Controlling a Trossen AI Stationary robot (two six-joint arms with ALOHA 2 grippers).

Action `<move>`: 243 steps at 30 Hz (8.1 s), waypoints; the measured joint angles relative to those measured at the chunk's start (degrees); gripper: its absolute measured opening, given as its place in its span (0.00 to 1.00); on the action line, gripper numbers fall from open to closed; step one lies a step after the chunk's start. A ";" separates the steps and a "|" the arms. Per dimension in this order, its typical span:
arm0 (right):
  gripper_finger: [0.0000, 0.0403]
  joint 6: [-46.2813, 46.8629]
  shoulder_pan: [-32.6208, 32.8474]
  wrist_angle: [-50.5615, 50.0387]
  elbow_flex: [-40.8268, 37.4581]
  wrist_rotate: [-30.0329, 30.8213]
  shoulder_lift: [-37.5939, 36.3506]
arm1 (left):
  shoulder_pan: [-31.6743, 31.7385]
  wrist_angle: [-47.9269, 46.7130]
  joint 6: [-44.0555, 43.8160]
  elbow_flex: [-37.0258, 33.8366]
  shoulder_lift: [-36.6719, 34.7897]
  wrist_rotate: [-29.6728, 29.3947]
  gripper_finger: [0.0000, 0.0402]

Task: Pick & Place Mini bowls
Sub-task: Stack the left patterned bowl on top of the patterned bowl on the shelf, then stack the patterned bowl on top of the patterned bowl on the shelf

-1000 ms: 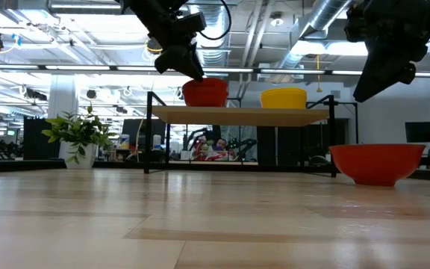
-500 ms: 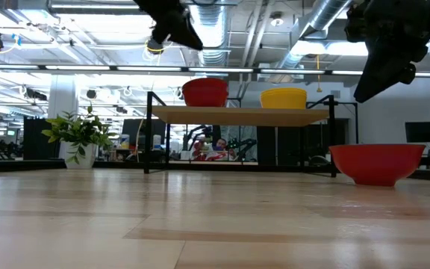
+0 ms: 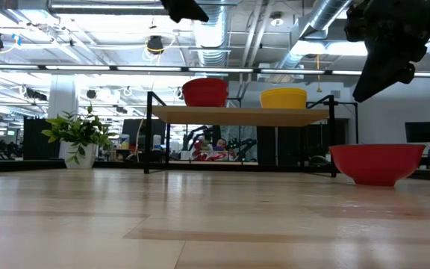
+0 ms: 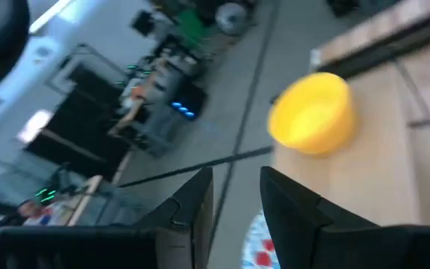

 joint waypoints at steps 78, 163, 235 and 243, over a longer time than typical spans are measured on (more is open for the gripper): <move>0.16 -14.49 -10.16 3.19 0.02 4.00 0.02 | 10.51 30.33 40.32 -5.04 18.43 0.99 0.25; 0.16 -104.59 -43.82 60.36 40.26 13.40 37.38 | -11.37 -5.02 -45.93 -3.65 -16.52 30.11 0.25; 0.16 -88.21 -29.33 45.16 40.79 19.47 22.54 | -6.84 2.49 -51.64 -3.63 -12.58 29.89 0.25; 0.16 -54.70 -14.63 5.79 40.79 11.95 6.26 | -9.45 -7.43 -52.71 -3.63 -16.69 30.13 0.25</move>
